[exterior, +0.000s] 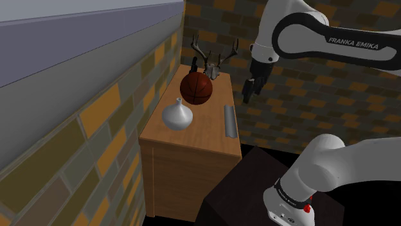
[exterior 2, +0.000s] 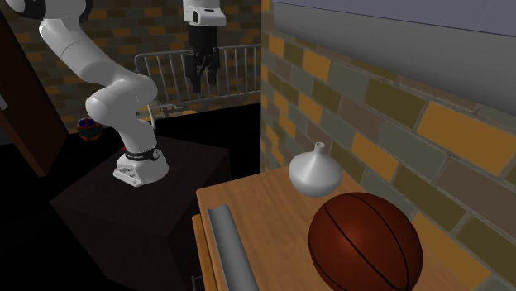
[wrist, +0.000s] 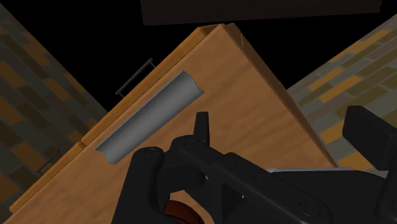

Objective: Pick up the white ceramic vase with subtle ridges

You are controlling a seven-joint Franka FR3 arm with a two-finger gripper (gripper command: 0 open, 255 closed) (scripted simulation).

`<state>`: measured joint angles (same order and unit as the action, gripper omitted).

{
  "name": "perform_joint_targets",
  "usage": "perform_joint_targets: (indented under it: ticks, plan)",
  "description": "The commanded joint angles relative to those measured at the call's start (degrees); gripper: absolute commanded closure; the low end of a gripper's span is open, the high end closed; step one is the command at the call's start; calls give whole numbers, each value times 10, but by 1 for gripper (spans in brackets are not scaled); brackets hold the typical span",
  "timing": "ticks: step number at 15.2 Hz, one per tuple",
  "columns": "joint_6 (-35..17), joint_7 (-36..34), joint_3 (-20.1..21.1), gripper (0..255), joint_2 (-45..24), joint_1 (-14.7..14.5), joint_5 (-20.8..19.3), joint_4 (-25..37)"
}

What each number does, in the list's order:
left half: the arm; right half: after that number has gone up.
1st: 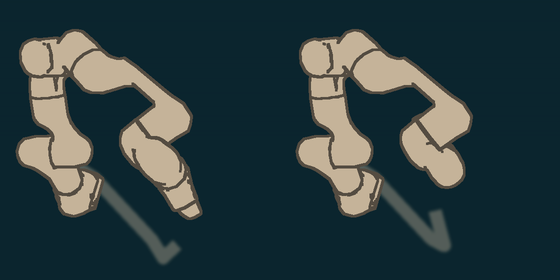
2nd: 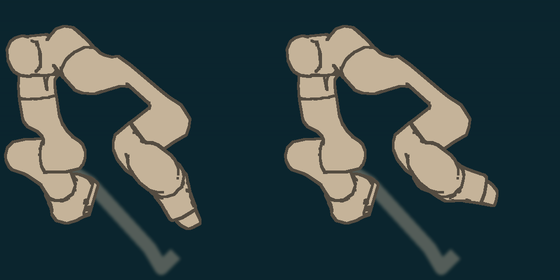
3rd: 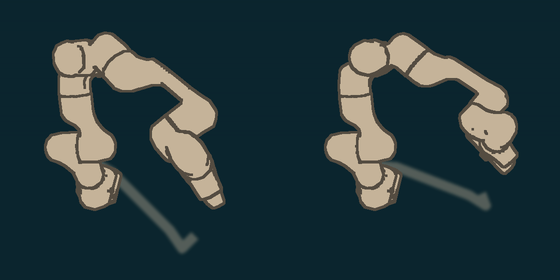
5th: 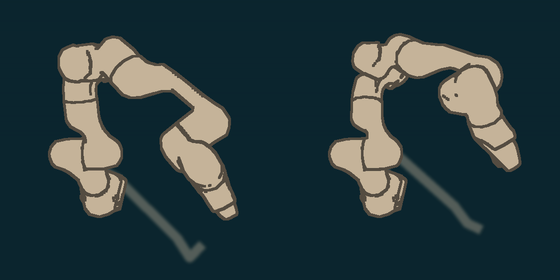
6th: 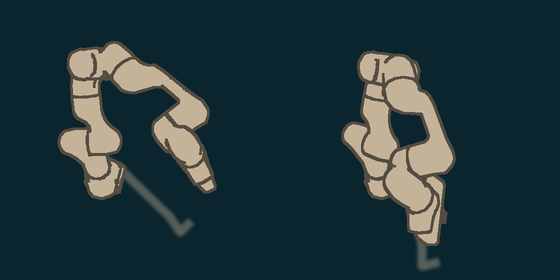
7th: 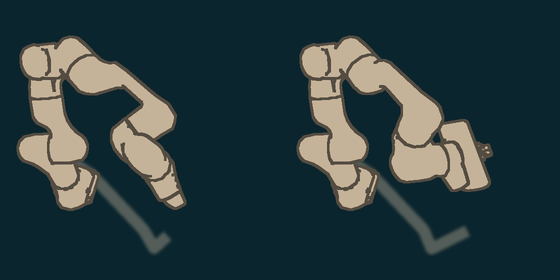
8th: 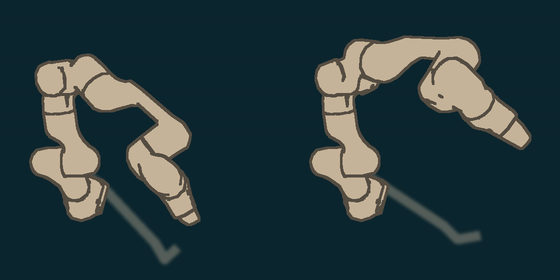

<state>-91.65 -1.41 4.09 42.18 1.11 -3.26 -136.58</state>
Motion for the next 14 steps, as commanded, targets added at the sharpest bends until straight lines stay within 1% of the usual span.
perform_joint_targets:
  ticks: [1,7,14]
  plan:
    - [0,0,0,0,0,0,0,0]
    - [-91,1,-1,0,-124,-2,11,37]
    - [-169,6,0,0,-275,-5,24,115]
